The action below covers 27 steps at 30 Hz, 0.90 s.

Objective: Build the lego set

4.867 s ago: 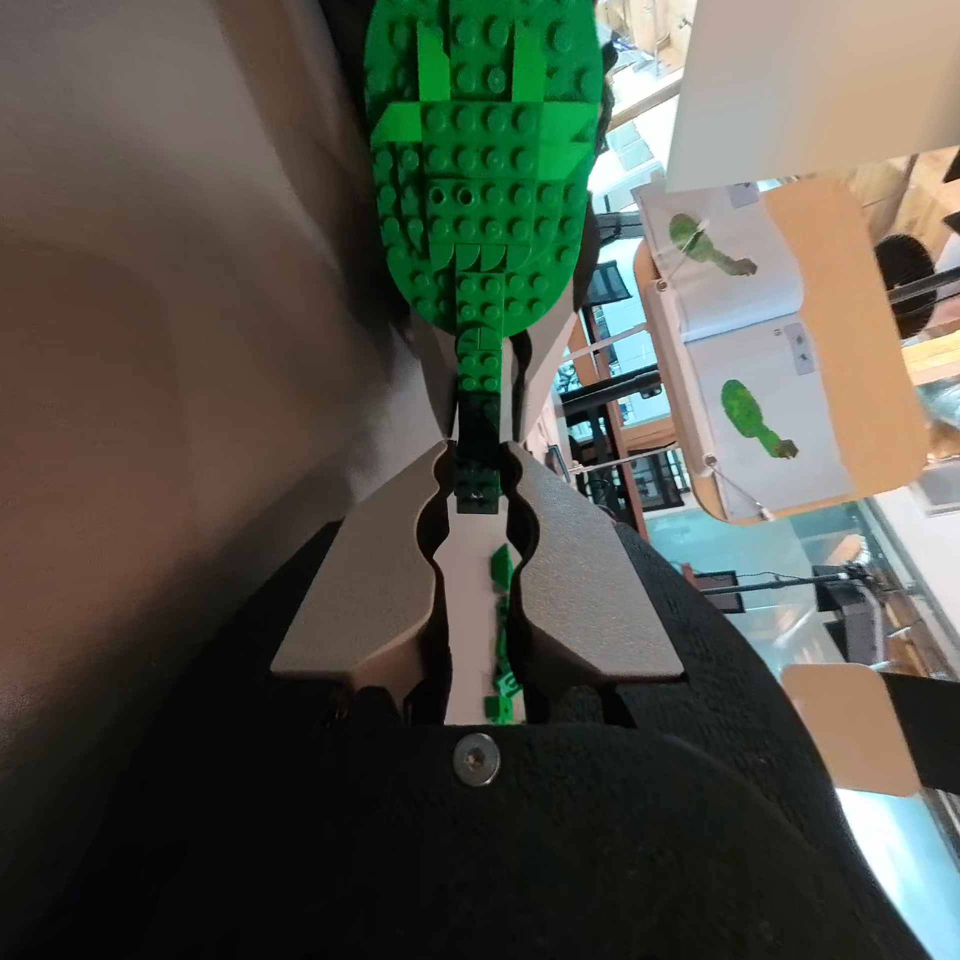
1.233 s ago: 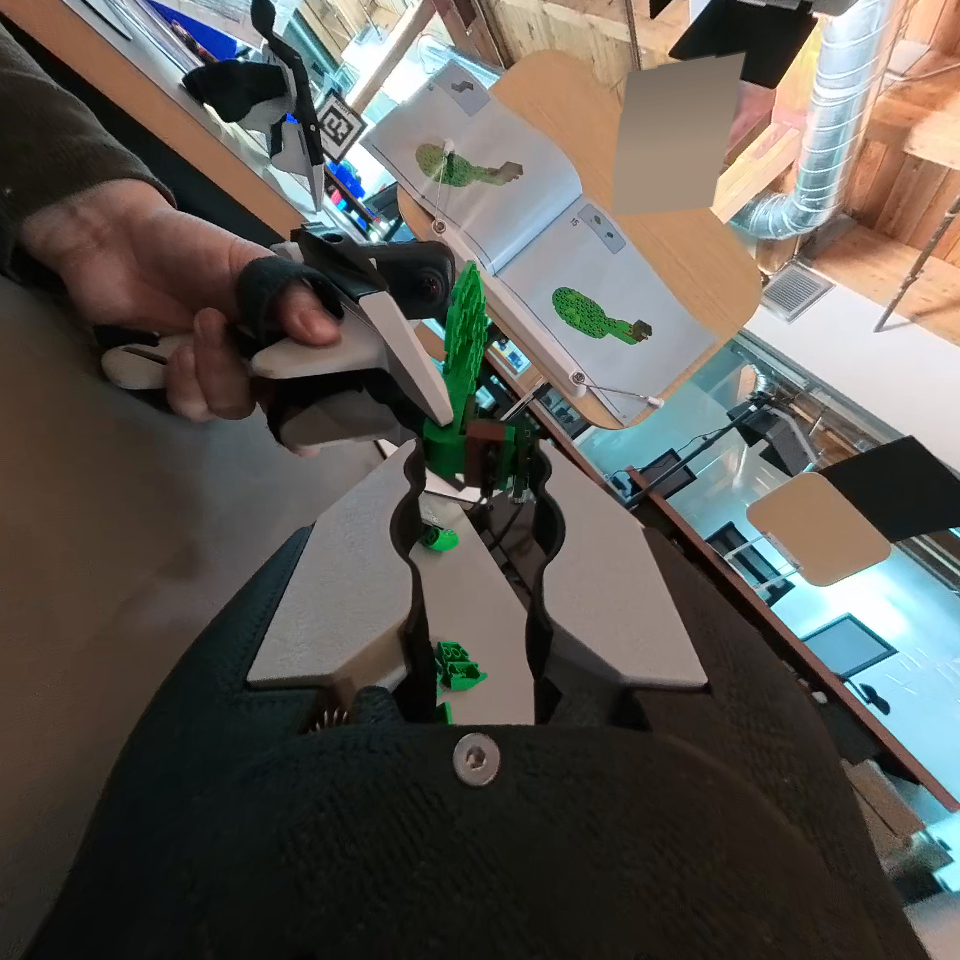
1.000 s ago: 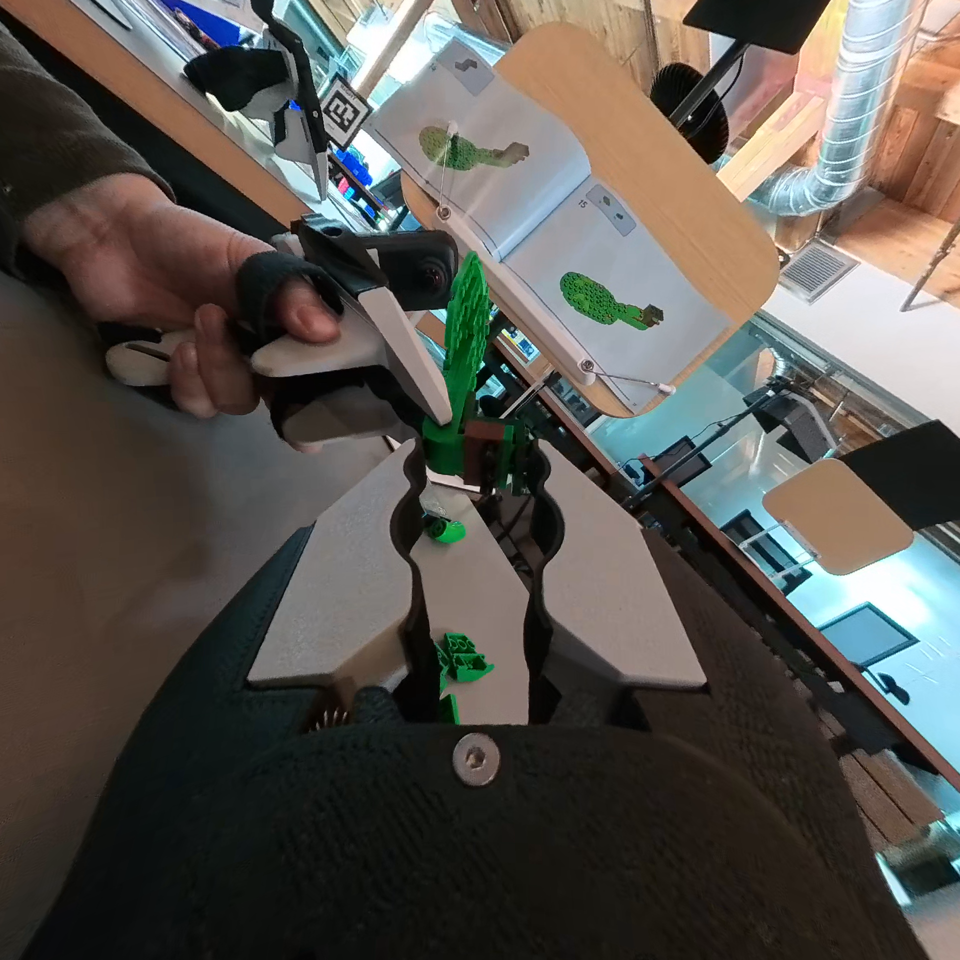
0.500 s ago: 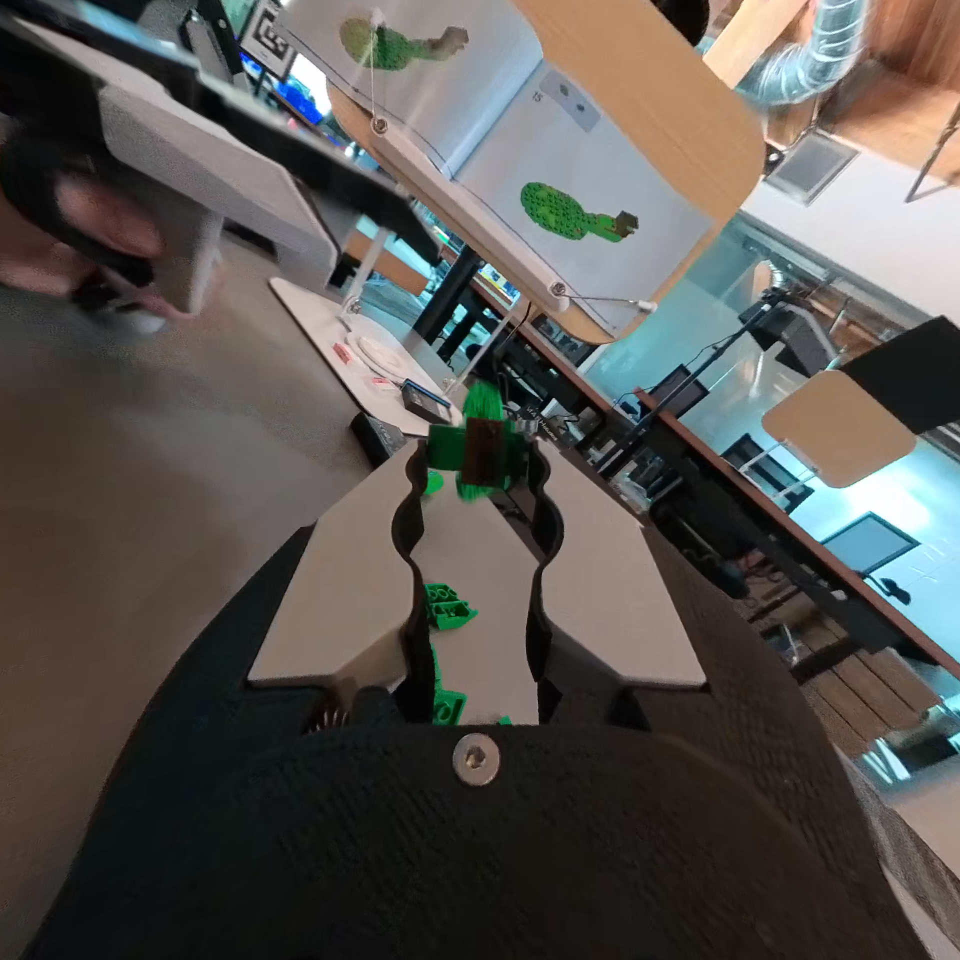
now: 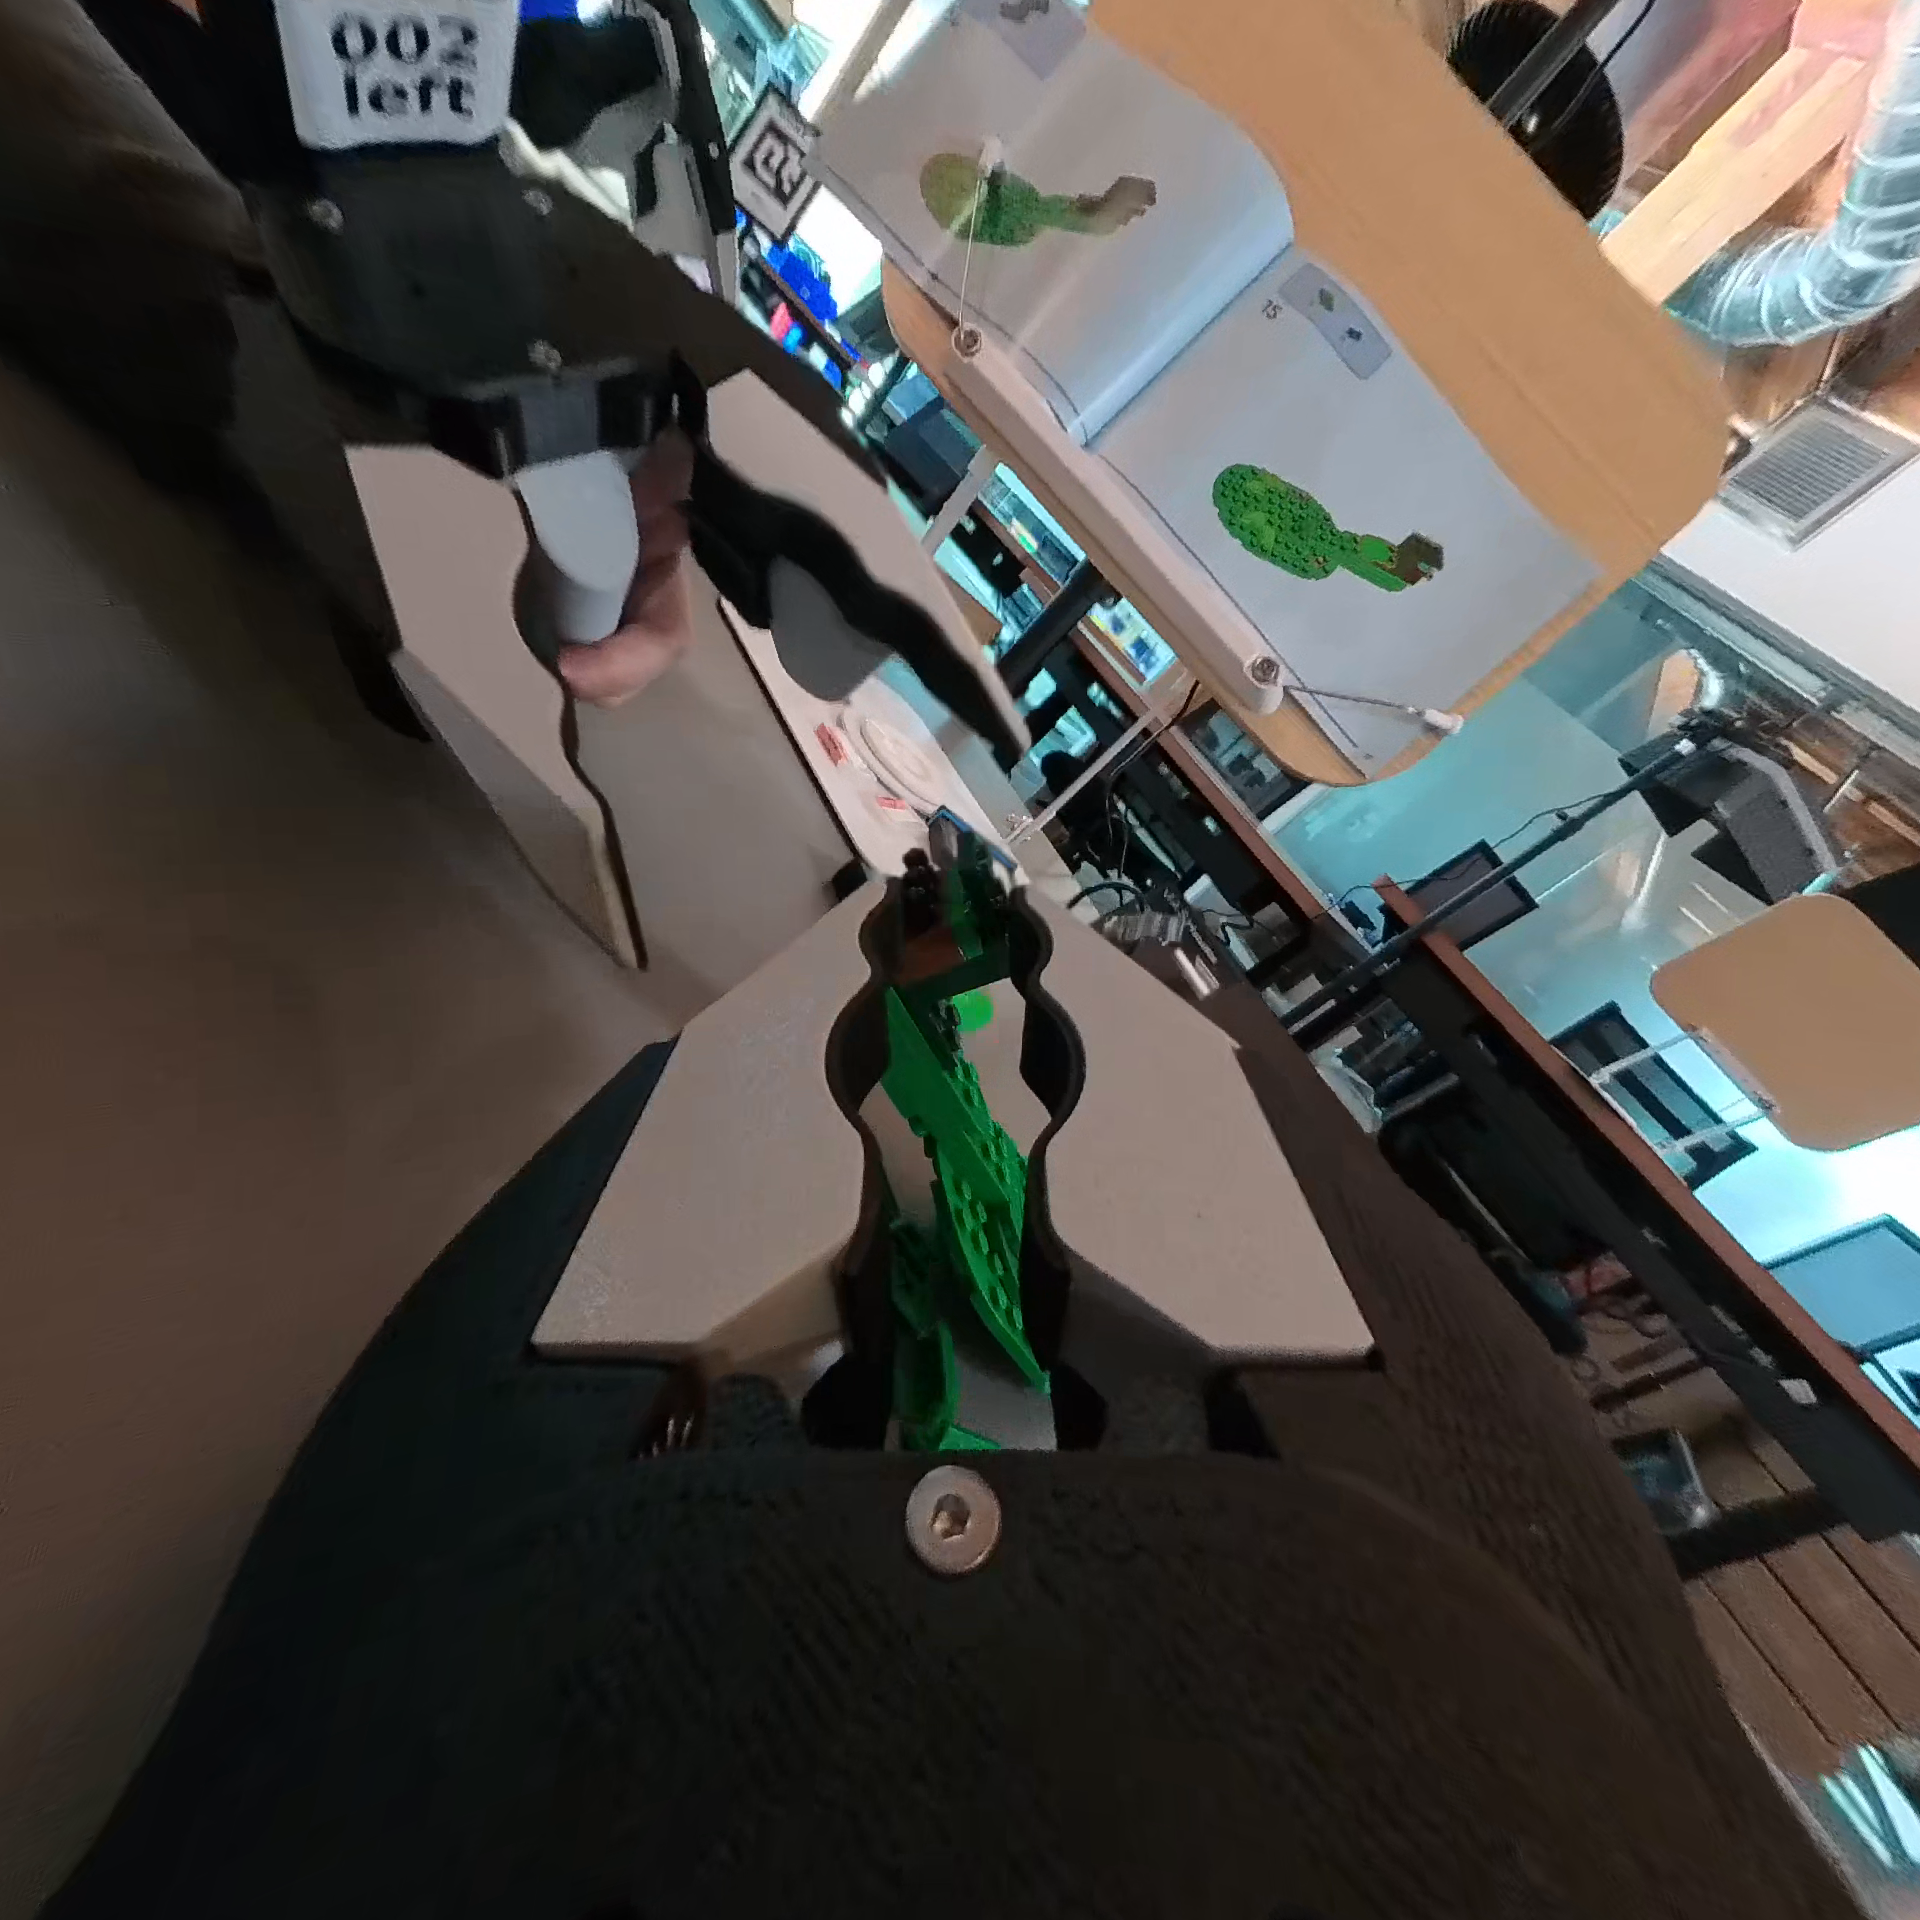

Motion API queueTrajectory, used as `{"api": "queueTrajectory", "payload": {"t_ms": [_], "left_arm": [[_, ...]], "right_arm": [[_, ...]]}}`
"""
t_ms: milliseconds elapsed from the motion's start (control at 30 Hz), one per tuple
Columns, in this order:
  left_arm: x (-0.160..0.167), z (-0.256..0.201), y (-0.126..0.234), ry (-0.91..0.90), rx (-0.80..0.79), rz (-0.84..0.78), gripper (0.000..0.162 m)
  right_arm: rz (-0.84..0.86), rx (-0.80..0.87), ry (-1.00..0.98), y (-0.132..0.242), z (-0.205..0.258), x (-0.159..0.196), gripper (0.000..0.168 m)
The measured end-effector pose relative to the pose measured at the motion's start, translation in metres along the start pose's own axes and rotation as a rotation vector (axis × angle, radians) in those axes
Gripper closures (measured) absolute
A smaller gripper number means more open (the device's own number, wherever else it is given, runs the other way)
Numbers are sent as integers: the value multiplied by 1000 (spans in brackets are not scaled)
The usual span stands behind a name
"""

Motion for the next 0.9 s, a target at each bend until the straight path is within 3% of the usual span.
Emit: {"api": "queueTrajectory", "payload": {"t_ms": [167, 233, 333, 500, 667, 700, 833, 900], "left_arm": [[-3, -16, -2, -162, 36, -4, 74], [-11, -24, 1, -211, 67, -67, 85], [-21, -31, 7, -242, 86, -145, 99], [-19, -38, 3, -273, 114, -137, 114], [-21, -41, 6, -336, 114, -154, 142], [-22, -39, 6, -349, 93, -153, 142], [-25, -29, 7, -369, -11, -154, 145], [-25, -22, 7, -388, -73, -137, 145]], "right_arm": [[-248, -109, -4, 13, 12, -27, 149], [-293, -166, -23, 16, 17, -32, 150], [-338, -220, -57, 19, 20, -35, 150], [-372, -303, -75, 21, 29, -40, 150], [-395, -280, -47, 22, 31, -44, 150], [-405, -242, -41, 22, 28, -45, 148], [-415, -87, -14, 22, 15, -46, 116], [-410, -58, -13, 22, 11, -45, 111]]}}
Point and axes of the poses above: each gripper's, where its closed fingertips meet, y back along the fingers, x out of its underside, z = x × y across the jaws, the point moved 5 cm from there along y, back along the fingers, and after that the axes turned 2 degrees about y, right-handed, at the moved point
